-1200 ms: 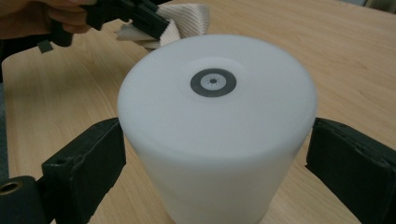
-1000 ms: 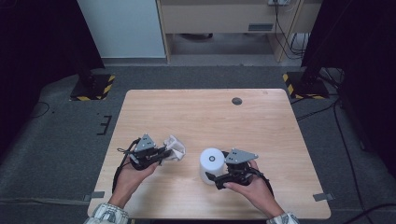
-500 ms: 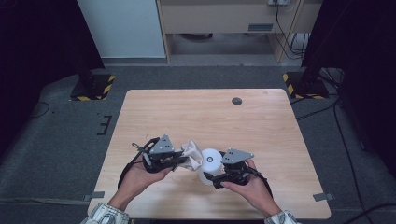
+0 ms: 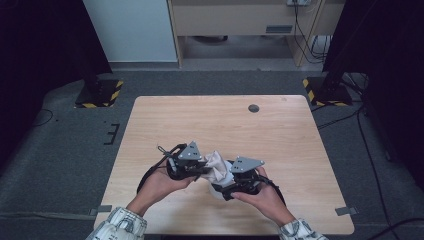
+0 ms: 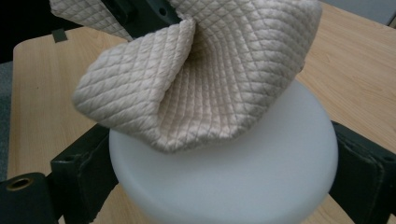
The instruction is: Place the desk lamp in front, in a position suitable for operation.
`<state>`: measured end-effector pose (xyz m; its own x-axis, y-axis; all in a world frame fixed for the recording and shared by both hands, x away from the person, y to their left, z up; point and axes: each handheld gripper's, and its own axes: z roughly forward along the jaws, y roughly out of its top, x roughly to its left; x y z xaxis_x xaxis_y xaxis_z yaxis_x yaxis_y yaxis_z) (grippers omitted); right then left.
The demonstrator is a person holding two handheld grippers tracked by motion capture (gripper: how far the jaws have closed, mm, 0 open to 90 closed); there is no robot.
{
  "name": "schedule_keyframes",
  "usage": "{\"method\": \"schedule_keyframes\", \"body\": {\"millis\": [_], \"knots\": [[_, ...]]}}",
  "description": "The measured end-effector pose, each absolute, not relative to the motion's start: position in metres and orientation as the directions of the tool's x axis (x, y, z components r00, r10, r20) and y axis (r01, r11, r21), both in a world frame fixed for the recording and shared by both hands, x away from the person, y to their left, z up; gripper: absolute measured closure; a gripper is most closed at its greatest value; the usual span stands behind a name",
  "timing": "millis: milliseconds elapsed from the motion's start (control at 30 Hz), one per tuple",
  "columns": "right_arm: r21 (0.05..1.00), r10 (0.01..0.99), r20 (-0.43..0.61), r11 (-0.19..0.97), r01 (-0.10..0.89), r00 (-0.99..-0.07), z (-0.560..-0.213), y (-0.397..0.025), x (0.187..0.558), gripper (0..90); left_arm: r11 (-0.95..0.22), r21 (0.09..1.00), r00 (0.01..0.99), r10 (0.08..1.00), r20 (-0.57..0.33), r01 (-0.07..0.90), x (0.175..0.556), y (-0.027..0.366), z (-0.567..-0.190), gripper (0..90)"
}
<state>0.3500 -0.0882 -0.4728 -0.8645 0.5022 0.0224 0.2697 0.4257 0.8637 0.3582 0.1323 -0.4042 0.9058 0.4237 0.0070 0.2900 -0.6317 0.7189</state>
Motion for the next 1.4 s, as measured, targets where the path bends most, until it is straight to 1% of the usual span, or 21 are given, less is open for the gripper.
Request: {"method": "schedule_keyframes", "body": {"millis": [167,267,433,533,633,733,867,1067,1133,1267,1400], "knots": [[0.857,0.486,0.014,0.445,0.261,-0.874,-0.471,-0.085,0.344,8.7,-0.663,0.709,0.933,0.359,0.017,0.242,0.344,0.115,-0.402,77.6],[0.855,0.474,0.012,0.452,0.255,-0.880,-0.471,-0.084,0.341,8.8,-0.675,0.703,0.941,0.339,0.025,0.224,0.340,0.104,-0.401,77.5],[0.860,0.470,0.021,0.441,0.256,-0.882,-0.472,-0.085,0.340,8.8,-0.656,0.716,0.923,0.383,0.043,0.239,0.351,0.098,-0.403,77.3],[0.859,0.475,0.020,0.443,0.258,-0.880,-0.472,-0.085,0.339,8.8,-0.648,0.719,0.912,0.408,0.048,0.252,0.355,0.100,-0.403,77.3],[0.857,0.476,0.020,0.445,0.260,-0.879,-0.471,-0.085,0.339,8.8,-0.659,0.702,0.907,0.419,0.044,0.270,0.354,0.108,-0.401,77.3],[0.854,0.476,0.018,0.450,0.261,-0.879,-0.471,-0.085,0.339,8.8,-0.681,0.682,0.912,0.408,0.050,0.267,0.350,0.114,-0.398,77.3],[0.851,0.478,0.019,0.454,0.266,-0.878,-0.470,-0.084,0.339,8.8,-0.701,0.670,0.928,0.369,0.048,0.244,0.340,0.117,-0.397,77.3],[0.845,0.483,0.019,0.460,0.272,-0.875,-0.469,-0.084,0.338,8.9,-0.699,0.679,0.941,0.336,0.038,0.222,0.336,0.105,-0.398,77.2],[0.844,0.483,0.018,0.462,0.273,-0.876,-0.469,-0.084,0.338,8.9,-0.707,0.676,0.943,0.328,0.050,0.209,0.337,0.099,-0.398,77.2],[0.842,0.484,0.018,0.464,0.274,-0.875,-0.468,-0.084,0.338,8.8,-0.710,0.673,0.941,0.332,0.060,0.208,0.342,0.094,-0.397,77.0],[0.839,0.485,0.019,0.468,0.278,-0.874,-0.468,-0.083,0.338,8.9,-0.697,0.677,0.929,0.366,0.055,0.235,0.353,0.096,-0.398,76.8]]}}
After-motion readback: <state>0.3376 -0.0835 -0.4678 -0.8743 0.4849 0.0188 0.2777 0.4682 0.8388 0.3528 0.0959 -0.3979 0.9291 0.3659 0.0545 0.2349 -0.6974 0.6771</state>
